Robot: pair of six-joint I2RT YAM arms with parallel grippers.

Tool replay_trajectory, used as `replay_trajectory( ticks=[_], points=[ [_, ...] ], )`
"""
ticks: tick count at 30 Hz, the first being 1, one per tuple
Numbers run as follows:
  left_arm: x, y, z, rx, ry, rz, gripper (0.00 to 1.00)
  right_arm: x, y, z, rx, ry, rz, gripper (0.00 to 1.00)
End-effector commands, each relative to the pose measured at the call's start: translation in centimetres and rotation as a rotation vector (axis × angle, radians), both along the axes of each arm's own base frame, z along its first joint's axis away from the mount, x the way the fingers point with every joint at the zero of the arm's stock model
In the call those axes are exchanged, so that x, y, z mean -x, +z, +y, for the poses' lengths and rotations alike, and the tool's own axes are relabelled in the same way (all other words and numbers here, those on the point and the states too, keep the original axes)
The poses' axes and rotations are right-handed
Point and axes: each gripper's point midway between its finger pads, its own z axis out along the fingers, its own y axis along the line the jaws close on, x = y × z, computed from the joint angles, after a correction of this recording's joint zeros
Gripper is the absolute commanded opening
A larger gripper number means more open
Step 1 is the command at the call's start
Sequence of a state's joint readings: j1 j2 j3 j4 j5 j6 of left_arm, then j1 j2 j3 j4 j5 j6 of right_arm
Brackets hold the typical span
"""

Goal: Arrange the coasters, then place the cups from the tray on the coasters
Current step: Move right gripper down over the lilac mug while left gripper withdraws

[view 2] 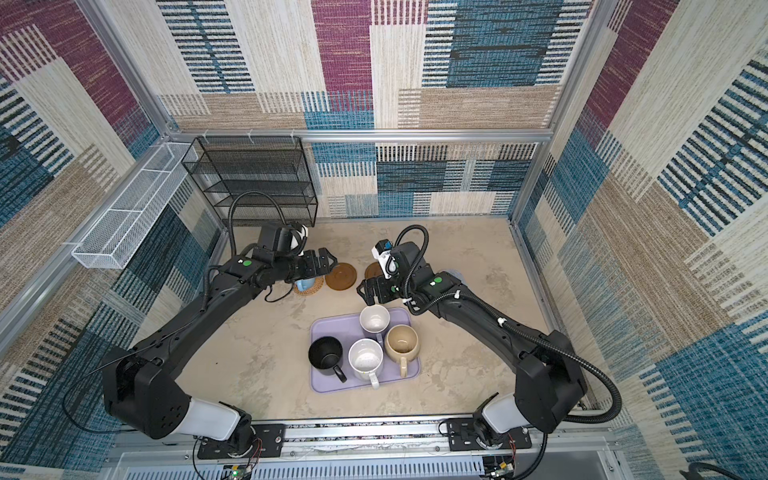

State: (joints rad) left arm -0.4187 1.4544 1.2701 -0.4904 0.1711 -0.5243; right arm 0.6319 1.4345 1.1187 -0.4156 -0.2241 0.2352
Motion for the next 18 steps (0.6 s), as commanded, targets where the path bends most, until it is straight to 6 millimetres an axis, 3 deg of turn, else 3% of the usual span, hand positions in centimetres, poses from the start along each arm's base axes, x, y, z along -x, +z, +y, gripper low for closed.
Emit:
replay_trajectory(
  ticks=[1,4,9,12,18],
  points=[
    [1.2,-1.2,-1.1,0.011,-0.009,0.0,0.99,1.6,-2.9,-2.2,0.101,-0.048,0.048,0.99],
    [2.9,-2.8,-1.1,0.006,-0.003,0.04,0.99,3.2,-4.6,-3.1,0.125,-0.04,0.074,0.96],
    [5.9,-3.3,-1.8,-0.019,-0.062,0.033,0.97,4.4,-4.6,-3.2,0.164,-0.01,0.035,0.92],
    [6.9,-3.3,-2.3,0.009,-0.096,0.011,0.97,5.1,-5.2,-2.8,0.171,0.011,0.04,0.91],
    [8.4,-3.5,-1.4,-0.015,-0.078,-0.01,0.97,6.1,-6.6,-1.8,0.245,0.05,0.043,0.92]
  ],
)
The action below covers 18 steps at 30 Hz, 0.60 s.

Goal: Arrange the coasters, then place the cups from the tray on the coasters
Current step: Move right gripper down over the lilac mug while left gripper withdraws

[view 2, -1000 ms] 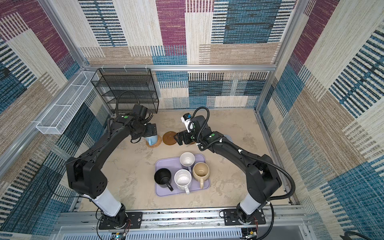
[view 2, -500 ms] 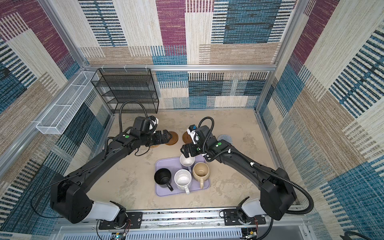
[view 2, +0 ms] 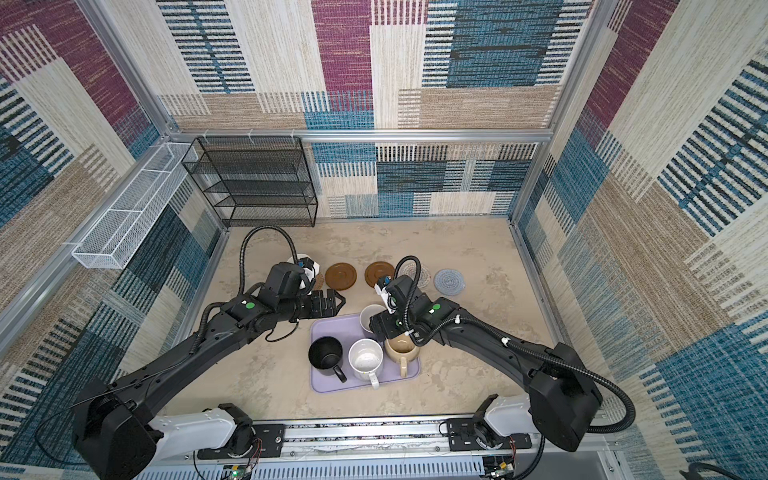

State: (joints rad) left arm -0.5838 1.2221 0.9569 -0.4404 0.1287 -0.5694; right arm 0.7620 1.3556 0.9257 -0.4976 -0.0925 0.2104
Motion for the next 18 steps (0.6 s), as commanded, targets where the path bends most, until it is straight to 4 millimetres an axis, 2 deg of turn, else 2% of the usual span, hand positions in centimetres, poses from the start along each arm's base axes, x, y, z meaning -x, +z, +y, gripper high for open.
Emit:
replay_trajectory(
  ticks=[1,5,18],
  points=[
    [-0.2,0.7,0.4,0.001,0.025,-0.052,0.97,-0.4,0.1,0.0,0.034,-0.002,-0.036,0.92],
    [-0.1,0.6,1.3,-0.018,0.059,-0.058,0.97,-0.6,0.1,0.3,0.03,0.005,-0.038,0.92],
    [-0.3,0.1,1.5,-0.039,0.068,-0.063,0.96,-1.2,-1.3,1.8,0.056,-0.018,0.005,0.92]
  ],
)
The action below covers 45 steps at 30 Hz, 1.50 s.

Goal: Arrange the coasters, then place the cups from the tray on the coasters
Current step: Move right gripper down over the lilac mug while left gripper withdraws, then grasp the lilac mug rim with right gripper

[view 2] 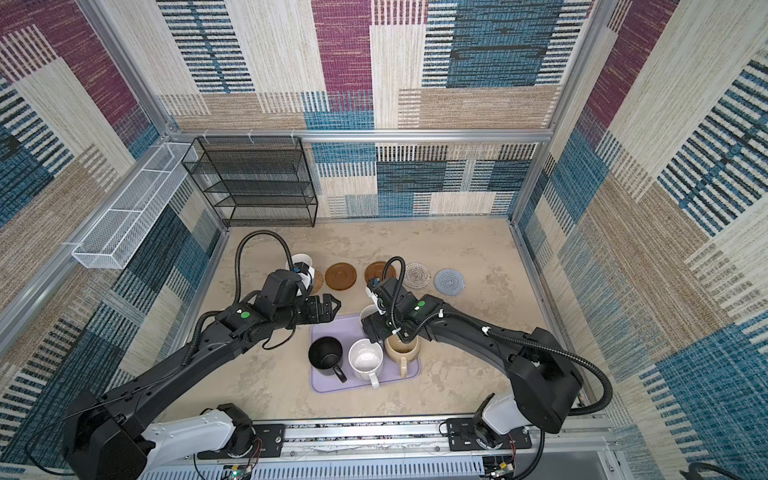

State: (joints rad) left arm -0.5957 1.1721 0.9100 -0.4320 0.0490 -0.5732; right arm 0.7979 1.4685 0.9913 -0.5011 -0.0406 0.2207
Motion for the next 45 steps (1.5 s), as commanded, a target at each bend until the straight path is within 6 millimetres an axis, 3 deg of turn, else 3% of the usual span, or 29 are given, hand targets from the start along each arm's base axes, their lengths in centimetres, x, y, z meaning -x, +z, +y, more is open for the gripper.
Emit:
replay_trajectory(
  ticks=[1,14,22,31,40,45],
  points=[
    [-0.6,0.3,0.2,-0.003,0.022,-0.027,0.96,-0.4,0.1,0.4,-0.003,-0.018,-0.007,0.93],
    [-1.0,-0.4,0.2,-0.028,0.023,-0.023,0.96,-0.6,-1.4,0.7,0.073,-0.051,-0.005,0.98],
    [-0.8,-0.4,0.5,-0.03,0.026,-0.026,0.96,-1.4,-2.3,0.5,0.113,-0.077,-0.007,0.95],
    [-0.7,-0.4,0.7,-0.035,0.032,-0.034,0.96,-1.8,-1.5,0.7,0.097,-0.073,-0.038,0.87],
    [-0.9,-0.5,0.5,-0.026,0.032,-0.034,0.96,-2.2,-0.7,3.0,0.0,-0.029,-0.051,0.84],
    [-0.9,-0.4,0.4,-0.025,0.033,-0.034,0.96,-2.6,-1.0,2.7,0.033,-0.024,-0.076,0.84]
  ],
)
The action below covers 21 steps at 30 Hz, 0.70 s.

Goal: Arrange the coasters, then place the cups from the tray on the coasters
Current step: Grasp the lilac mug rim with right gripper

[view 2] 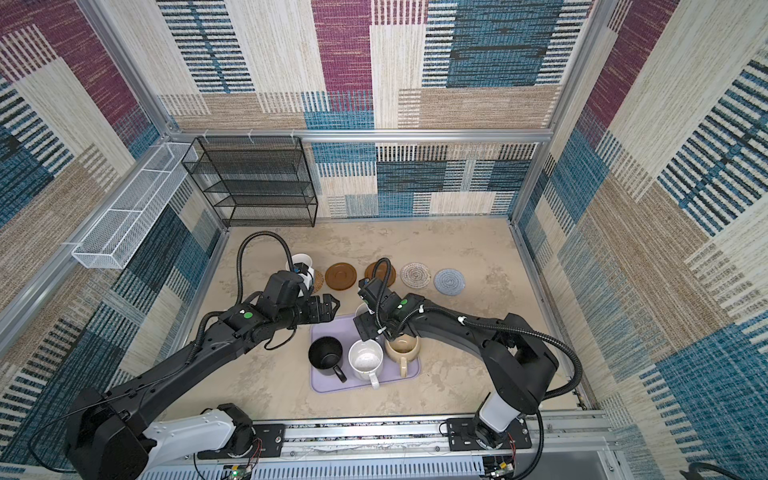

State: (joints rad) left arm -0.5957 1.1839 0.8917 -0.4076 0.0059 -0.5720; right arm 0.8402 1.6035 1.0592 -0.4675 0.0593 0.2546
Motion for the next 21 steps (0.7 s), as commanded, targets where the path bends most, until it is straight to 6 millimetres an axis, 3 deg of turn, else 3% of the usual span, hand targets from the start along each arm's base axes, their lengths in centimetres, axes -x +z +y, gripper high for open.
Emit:
replay_trajectory(
  ticks=[1,10,21],
  points=[
    [-0.4,0.4,-0.1,0.005,0.002,-0.022,0.96,-0.9,0.7,0.8,-0.024,0.022,-0.054,0.84],
    [-0.6,0.1,-0.2,0.004,0.002,-0.018,0.96,-0.4,-0.6,-1.2,0.074,0.001,-0.03,0.98],
    [-0.5,-0.1,-0.1,-0.003,0.001,-0.018,0.96,0.9,-0.2,-2.6,0.104,-0.003,0.001,0.95]
  ],
)
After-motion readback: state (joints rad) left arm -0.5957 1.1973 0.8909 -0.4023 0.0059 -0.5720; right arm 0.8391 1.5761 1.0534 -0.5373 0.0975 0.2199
